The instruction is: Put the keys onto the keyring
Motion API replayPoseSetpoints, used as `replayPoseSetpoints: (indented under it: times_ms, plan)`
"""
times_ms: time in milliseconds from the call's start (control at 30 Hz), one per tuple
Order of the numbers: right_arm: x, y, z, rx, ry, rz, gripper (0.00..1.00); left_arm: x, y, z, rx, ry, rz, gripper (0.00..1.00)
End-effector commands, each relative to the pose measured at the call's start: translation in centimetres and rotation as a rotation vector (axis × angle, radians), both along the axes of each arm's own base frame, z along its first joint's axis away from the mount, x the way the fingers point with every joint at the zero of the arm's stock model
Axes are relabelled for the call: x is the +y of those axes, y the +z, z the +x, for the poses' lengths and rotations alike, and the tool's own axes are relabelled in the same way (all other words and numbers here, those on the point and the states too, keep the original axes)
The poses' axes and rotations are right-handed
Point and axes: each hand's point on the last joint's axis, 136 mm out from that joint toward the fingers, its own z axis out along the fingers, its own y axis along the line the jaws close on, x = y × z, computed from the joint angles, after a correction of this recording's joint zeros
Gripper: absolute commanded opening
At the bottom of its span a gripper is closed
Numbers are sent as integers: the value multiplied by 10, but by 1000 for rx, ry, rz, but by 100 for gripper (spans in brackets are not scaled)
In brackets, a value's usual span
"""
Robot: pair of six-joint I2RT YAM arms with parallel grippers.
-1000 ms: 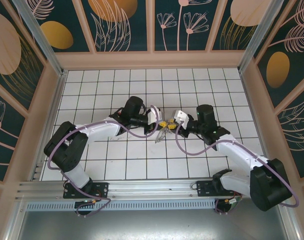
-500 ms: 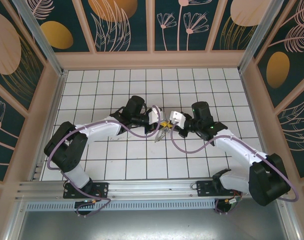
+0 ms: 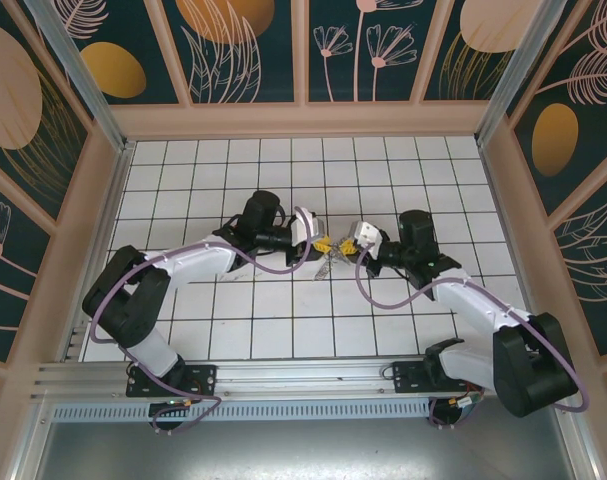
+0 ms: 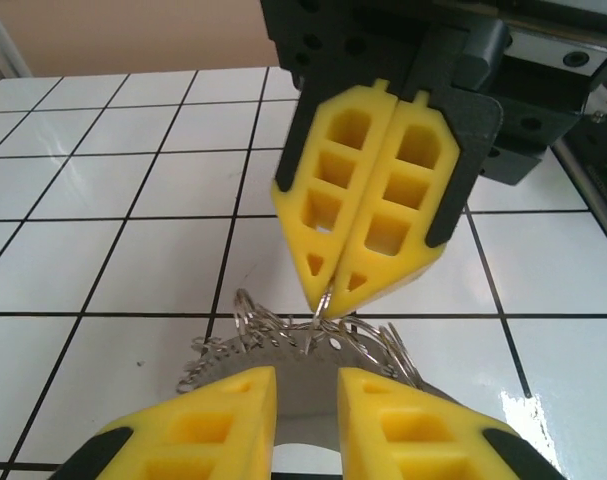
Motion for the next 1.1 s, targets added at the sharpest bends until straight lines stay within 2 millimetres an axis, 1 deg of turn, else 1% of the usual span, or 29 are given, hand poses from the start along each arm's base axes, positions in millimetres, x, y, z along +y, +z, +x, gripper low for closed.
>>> replayPoseSetpoints:
  times_ms: [0, 67, 167, 267, 300, 400, 500, 567, 600, 633, 767, 867, 967, 1067]
  plan:
    - [9, 37, -8, -68, 68, 170, 0, -4, 6, -2, 24, -30, -63, 24]
    - [7, 39, -10, -66, 63, 210, 0, -3, 7, 3, 30, -13, -82, 26]
    - [3, 36, -15, -47, 67, 246, 0, -2, 7, 7, 44, -8, -102, 26]
    - [0, 34, -18, -35, 71, 269, 0, -3, 10, 3, 74, -59, -107, 27]
    - [-1, 33, -18, -33, 67, 276, 0, -4, -1, 1, 107, -75, -89, 27]
    - [-4, 31, -17, -19, 35, 296, 0, -6, -8, -5, 159, -126, -85, 28]
    - [-8, 30, -13, -10, -21, 335, 0, -6, -23, -10, 212, -140, -53, 27]
    - [-10, 29, -12, 6, -47, 351, 0, -5, -27, -11, 216, -138, -41, 26]
    - [-11, 28, -12, 15, -57, 358, 0, -9, -19, -6, 197, -141, -52, 26]
    - [-11, 27, -9, 32, -78, 363, 0, -9, -20, -6, 200, -143, -52, 26]
    - [-6, 23, -12, 104, -59, 357, 0, -15, -20, -16, 204, -185, -35, 25]
    - [-4, 19, -5, 171, -109, 327, 0, -21, -22, -24, 205, -214, -2, 23]
    - [0, 20, -13, 239, -72, 317, 0, -24, -26, -33, 202, -225, 10, 23]
    - [0, 13, -14, 317, -104, 274, 0, -28, -28, -39, 208, -233, 18, 22]
